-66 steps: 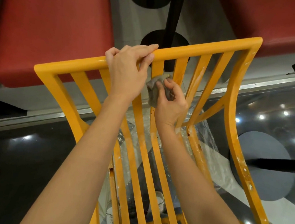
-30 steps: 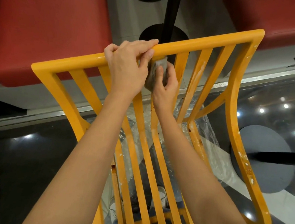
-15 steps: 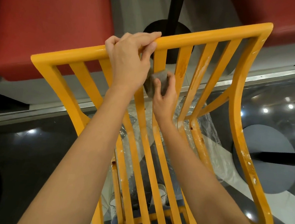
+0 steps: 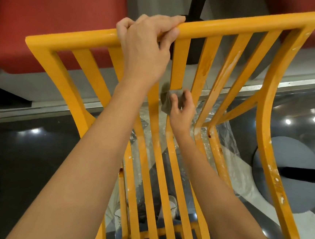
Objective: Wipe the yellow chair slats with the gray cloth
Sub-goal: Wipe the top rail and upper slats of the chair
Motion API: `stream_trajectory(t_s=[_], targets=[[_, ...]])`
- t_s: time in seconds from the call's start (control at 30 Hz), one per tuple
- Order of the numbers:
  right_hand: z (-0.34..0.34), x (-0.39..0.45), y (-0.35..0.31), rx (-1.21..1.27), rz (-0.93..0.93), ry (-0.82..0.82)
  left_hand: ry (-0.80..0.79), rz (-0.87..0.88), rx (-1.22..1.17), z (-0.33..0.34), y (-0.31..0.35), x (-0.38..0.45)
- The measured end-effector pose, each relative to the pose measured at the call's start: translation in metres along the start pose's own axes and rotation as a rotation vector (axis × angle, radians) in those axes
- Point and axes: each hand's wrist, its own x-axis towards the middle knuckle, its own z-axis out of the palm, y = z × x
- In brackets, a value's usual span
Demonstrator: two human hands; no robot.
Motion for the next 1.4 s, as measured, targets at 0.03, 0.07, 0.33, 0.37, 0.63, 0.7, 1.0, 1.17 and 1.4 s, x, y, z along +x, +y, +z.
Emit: stream_trajectory(t_s=[0.03,0.07,0.33,0.37,0.63,0.7,1.0,1.17,1.4], targets=[[0.001,0.001,-0.003,0.010,-0.016,-0.007,0.000,0.000,0.000,0.000,0.000,-0.001],[0.000,0.000,-0.003,0.004,-0.024,-0.018,0.001,-0.003,-0.001,0.000,0.000,-0.001],[0.000,0.015,-0.042,0.033,-0.044,-0.013,0.003,-0.016,-0.043,0.000,0.001,-0.001],[0.003,0.023,-0.057,0.060,-0.072,0.003,0.001,-0.014,-0.037,0.000,0.001,-0.001],[-0.003,0.036,-0.058,0.246,0.088,-0.151,-0.001,-0.018,-0.052,-0.002,0.003,-0.001],[-0.005,0.029,-0.050,0.323,0.212,-0.196,0.003,-0.018,-0.077,-0.003,0.003,-0.001],[0.012,0.046,-0.127,0.222,-0.128,0.084,-0.022,-0.027,-0.067,-0.006,0.007,-0.002],[0.001,0.021,-0.059,-0.128,-0.072,-0.104,-0.048,-0.053,-0.105,-0.009,0.009,-0.001],[-0.044,0.006,-0.038,-0.374,-0.011,-0.161,-0.107,-0.130,-0.063,-0.014,0.017,0.003]])
